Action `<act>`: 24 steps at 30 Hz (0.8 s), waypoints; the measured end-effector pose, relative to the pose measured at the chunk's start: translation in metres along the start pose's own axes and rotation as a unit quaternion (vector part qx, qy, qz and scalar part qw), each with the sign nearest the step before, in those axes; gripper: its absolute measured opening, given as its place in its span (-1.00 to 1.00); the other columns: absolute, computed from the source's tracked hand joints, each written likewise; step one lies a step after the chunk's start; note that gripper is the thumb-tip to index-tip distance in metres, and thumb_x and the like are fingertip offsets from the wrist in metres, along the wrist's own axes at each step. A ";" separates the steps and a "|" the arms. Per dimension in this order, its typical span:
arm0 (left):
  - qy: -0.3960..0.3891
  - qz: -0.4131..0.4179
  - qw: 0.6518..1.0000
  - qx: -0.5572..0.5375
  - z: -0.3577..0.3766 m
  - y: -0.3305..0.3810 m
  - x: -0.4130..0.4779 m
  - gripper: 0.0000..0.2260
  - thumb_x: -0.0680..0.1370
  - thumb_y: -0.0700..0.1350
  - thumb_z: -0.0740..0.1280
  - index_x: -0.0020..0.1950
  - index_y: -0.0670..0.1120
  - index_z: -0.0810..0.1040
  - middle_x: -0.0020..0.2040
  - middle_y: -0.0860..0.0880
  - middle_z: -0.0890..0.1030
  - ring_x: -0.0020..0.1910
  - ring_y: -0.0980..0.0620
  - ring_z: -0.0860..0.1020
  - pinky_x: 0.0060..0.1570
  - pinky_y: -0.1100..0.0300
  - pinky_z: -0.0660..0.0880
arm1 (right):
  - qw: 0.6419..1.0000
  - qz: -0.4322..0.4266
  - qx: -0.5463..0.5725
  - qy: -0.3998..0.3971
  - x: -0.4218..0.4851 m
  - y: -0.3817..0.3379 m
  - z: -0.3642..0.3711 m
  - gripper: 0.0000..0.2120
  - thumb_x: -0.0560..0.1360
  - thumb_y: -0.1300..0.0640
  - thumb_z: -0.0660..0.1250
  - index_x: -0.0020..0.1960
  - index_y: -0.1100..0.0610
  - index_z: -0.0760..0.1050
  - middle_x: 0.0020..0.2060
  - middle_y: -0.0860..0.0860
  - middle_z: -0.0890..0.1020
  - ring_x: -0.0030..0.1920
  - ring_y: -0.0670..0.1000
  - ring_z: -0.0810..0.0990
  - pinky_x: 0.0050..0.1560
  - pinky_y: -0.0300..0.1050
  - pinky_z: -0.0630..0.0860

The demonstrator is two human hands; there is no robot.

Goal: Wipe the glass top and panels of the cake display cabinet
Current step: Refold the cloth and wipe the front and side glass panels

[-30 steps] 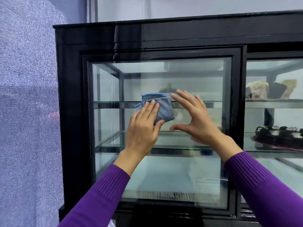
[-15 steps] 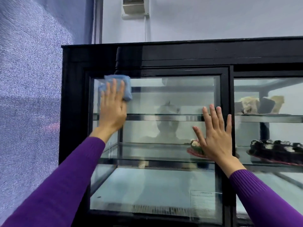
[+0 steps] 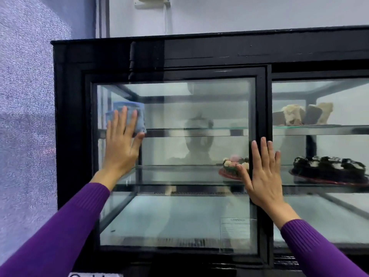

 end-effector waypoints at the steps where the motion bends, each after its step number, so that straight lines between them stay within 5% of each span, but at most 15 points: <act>1: -0.030 0.036 0.999 0.003 0.011 0.002 -0.041 -0.47 0.65 0.15 -0.05 0.59 0.02 -0.01 0.61 -0.04 -0.09 0.58 -0.10 -0.12 0.53 -0.10 -0.20 | 1.000 0.002 0.000 0.002 -0.006 0.002 0.002 -0.30 0.61 -0.19 -0.01 0.58 0.22 -0.01 0.58 0.18 -0.05 0.58 0.18 -0.08 0.53 0.26 -0.04; 5: -0.086 0.052 0.994 0.043 0.015 -0.038 -0.137 -0.46 0.65 0.16 -0.09 0.59 -0.02 -0.03 0.61 -0.04 -0.09 0.58 -0.12 -0.09 0.51 -0.17 -0.11 | 1.000 0.002 0.000 -0.006 -0.013 0.003 0.008 -0.29 0.60 -0.17 0.04 0.57 0.24 0.00 0.58 0.21 -0.02 0.58 0.18 -0.06 0.52 0.27 0.00; 10: 0.014 -0.116 0.993 0.022 0.001 -0.035 -0.053 -0.45 0.65 0.14 -0.07 0.59 -0.03 -0.08 0.60 -0.10 -0.11 0.58 -0.10 -0.16 0.51 0.03 -0.26 | 1.000 0.001 0.008 -0.004 -0.012 0.003 0.008 -0.29 0.60 -0.17 0.04 0.57 0.24 -0.01 0.58 0.21 -0.02 0.58 0.17 -0.07 0.53 0.25 -0.01; 13: -0.009 -0.058 0.998 0.012 0.020 0.002 -0.078 -0.48 0.66 0.09 -0.02 0.59 0.02 -0.05 0.60 -0.07 -0.13 0.58 -0.10 -0.16 0.52 0.00 -0.24 | 1.000 -0.010 0.016 0.000 -0.029 0.005 0.009 -0.30 0.61 -0.17 0.04 0.57 0.27 0.01 0.57 0.22 0.00 0.58 0.18 -0.04 0.52 0.28 0.02; 17: -0.133 0.048 0.989 0.043 0.053 0.020 -0.232 -0.50 0.66 0.14 -0.08 0.59 0.09 -0.07 0.61 0.00 -0.14 0.58 -0.09 -0.12 0.48 -0.18 -0.06 | 0.999 -0.034 0.031 0.011 -0.054 0.011 0.012 -0.30 0.61 -0.15 0.06 0.55 0.30 0.03 0.56 0.24 0.02 0.57 0.21 0.00 0.52 0.28 0.04; 20: -0.125 -0.041 0.990 0.044 0.045 -0.010 -0.246 -0.46 0.65 0.17 -0.12 0.59 0.04 -0.13 0.61 -0.04 -0.17 0.58 -0.10 -0.15 0.48 -0.21 -0.10 | 0.999 -0.039 0.036 0.010 -0.051 0.011 0.012 -0.30 0.61 -0.14 0.07 0.55 0.30 0.03 0.56 0.25 0.03 0.57 0.22 0.01 0.53 0.26 0.02; 24: -0.028 -0.162 0.986 0.025 0.036 0.004 -0.154 -0.44 0.64 0.15 -0.07 0.59 -0.02 -0.09 0.60 -0.09 -0.15 0.58 -0.11 -0.19 0.51 -0.15 -0.23 | 0.998 -0.041 0.040 0.009 -0.054 0.012 0.013 -0.31 0.62 -0.14 0.08 0.55 0.31 0.03 0.55 0.26 0.04 0.57 0.23 0.01 0.53 0.26 0.04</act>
Point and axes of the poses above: each hand's wrist, its own x-axis towards the middle knuckle, its own z-axis out of the palm, y = z × x, the point moved 3 cm from there along x, towards the middle knuckle
